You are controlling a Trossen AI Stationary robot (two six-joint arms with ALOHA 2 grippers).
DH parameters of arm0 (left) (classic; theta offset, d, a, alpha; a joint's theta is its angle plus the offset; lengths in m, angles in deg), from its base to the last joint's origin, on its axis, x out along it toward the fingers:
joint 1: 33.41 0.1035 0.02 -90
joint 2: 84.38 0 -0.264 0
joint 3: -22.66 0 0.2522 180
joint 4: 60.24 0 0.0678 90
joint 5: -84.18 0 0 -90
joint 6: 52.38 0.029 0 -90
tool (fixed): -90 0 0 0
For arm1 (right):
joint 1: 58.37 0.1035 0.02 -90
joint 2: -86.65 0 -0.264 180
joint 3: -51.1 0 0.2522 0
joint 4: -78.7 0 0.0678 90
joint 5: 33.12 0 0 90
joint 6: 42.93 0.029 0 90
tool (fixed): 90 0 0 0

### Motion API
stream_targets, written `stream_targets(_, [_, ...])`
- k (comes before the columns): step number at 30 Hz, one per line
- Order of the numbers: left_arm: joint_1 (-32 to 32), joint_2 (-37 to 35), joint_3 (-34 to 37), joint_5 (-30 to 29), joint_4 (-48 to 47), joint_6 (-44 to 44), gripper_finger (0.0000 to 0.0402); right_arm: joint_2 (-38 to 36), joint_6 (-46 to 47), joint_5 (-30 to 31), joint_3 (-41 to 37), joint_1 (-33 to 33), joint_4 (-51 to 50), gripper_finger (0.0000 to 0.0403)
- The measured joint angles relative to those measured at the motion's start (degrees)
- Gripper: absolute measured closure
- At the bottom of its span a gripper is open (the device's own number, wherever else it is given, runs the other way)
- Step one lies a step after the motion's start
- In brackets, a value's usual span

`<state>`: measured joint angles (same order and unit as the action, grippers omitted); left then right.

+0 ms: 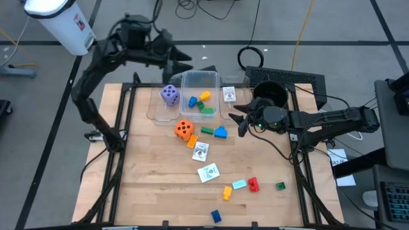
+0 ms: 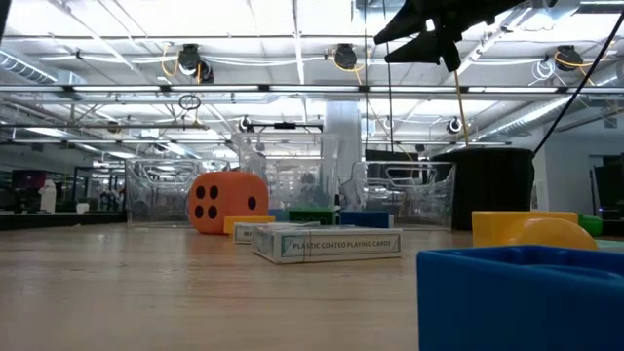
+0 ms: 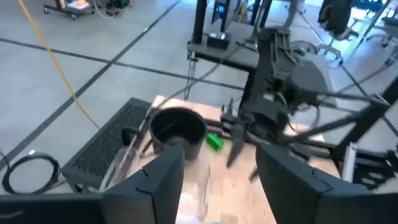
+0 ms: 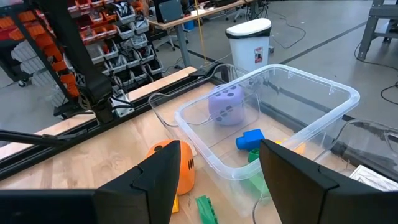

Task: Pick & Place Toys
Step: Put the green two stud game piece into the middle transparent bin

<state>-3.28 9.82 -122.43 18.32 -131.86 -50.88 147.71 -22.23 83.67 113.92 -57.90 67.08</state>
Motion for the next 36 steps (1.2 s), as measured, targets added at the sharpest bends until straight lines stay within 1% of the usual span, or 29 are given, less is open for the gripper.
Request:
stream_targets(2, [-0.19,-1.6,1.32,0.05,-1.13,0.36,0.021,0.0,0.27,0.0,0.0,0.0,-0.02,0.0192])
stream_targets(4, [-0.45,-3.7,4.7,0.03,-1.63,0.3,0.0217,0.0,0.27,0.0,0.0,0.0,-0.02,0.0192])
stream_targets(6, [-0.98,-6.28,10.11,0.02,0.45,-0.1,0.0225,0.0,-0.11,0.03,0.0,-0.04,0.0,0.0192])
stream_targets(8, [-1.68,-9.6,17.39,0.03,4.76,-1.61,0.0233,0.0,-0.26,0.07,0.0,-0.04,-0.02,0.0192])
stream_targets(11, [-2.81,-15.37,31.0,0.0,15.14,-5.25,0.0245,0.02,-0.34,0.07,0.0,-0.04,-0.02,0.0192])
stream_targets(15, [-4.68,-23.18,50.89,-0.17,33.61,-13.11,0.0258,0.02,-0.36,0.04,0.0,-0.04,-0.02,0.0192])
stream_targets(19, [-6.93,-30.51,67.69,-0.37,49.94,-20.94,0.0269,0.02,-0.36,0.02,0.0,-0.04,-0.04,0.0192])
stream_targets(22, [-10.05,-35.08,78.27,-4.01,58.4,-27.15,0.0275,0.02,-0.36,0.02,0.0,-0.07,-0.04,0.0192])
stream_targets(24, [-13.0,-37.89,84.09,-6.88,62.1,-30.3,0.0277,0.02,-0.37,0.02,0.0,-0.07,-0.04,0.0192])
stream_targets(27, [-18.51,-41.75,90.2,-12.82,63.84,-33.91,0.0279,0.02,-0.15,0.0,0.0,-0.07,-0.03,0.0192])
stream_targets(30, [-25.17,-44.3,93.22,-19.93,63.55,-36.29,0.0279,0.02,1.5,-0.35,0.0,-0.02,0.17,0.0192])
stream_targets(36, [-38.46,-44.84,94.1,-33.69,62.01,-37.99,0.0279,0.04,-1.3,-12.34,0.0,0.52,0.75,0.0193])
